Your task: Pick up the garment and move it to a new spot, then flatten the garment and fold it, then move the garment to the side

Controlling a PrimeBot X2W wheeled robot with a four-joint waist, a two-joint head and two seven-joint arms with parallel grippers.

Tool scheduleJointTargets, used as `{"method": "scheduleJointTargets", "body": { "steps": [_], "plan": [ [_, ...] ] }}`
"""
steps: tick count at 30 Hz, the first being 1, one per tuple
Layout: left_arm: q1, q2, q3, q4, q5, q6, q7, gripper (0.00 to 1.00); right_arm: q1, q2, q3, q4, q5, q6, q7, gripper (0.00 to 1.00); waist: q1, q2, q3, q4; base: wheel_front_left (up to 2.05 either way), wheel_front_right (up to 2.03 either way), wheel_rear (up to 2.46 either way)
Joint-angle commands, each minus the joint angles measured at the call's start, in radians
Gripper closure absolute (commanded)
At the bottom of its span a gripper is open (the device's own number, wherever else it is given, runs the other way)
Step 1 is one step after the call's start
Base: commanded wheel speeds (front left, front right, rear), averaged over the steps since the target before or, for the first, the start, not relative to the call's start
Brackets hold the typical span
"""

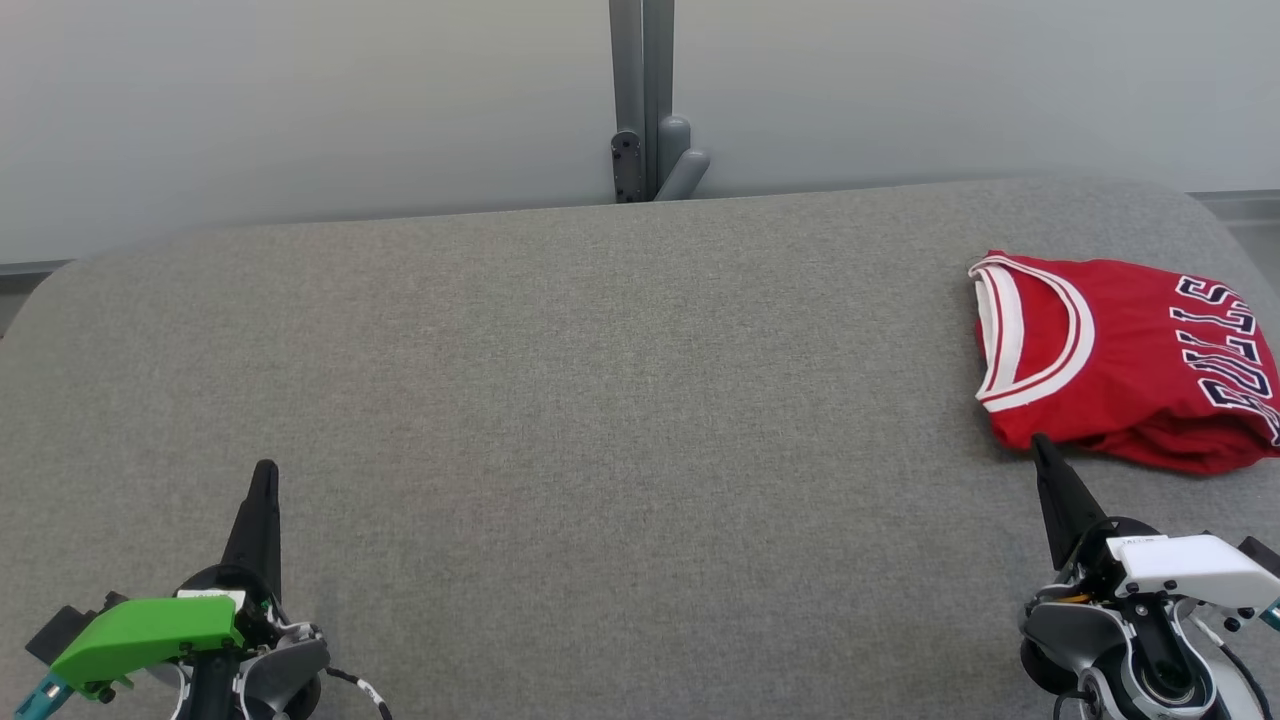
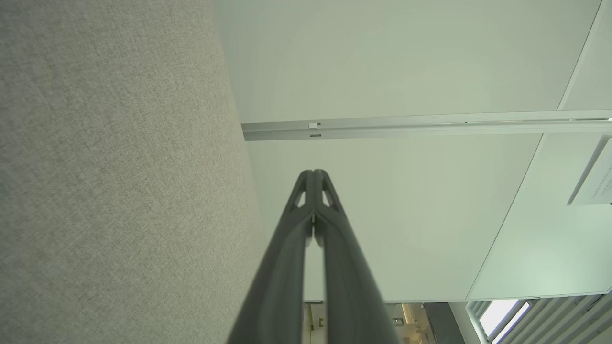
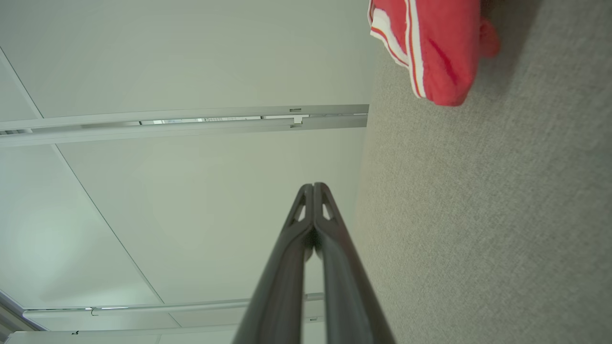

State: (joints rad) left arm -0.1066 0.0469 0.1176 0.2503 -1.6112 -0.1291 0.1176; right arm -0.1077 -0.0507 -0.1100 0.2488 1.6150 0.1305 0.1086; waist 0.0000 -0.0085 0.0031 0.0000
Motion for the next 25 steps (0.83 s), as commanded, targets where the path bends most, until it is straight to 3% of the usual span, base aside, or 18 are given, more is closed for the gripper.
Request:
{"method": "scheduleJointTargets", "body": {
  "steps": [1,25],
  "plan": [
    [-0.013,0.006,0.001,-0.004,-0.002,-0.004,0.002,1.00,-0.007,-0.003,-0.002,-0.005,-0.002,0.000,0.005,1.00,0.0000,0.0085,0.000,0.000,0.00,0.00,0.00],
    [-0.013,0.006,0.001,-0.004,-0.002,-0.004,0.002,1.00,-0.007,-0.002,-0.003,-0.004,-0.003,0.000,0.006,1.00,0.0000,0.0085,0.000,0.000,0.00,0.00,0.00]
  ]
}}
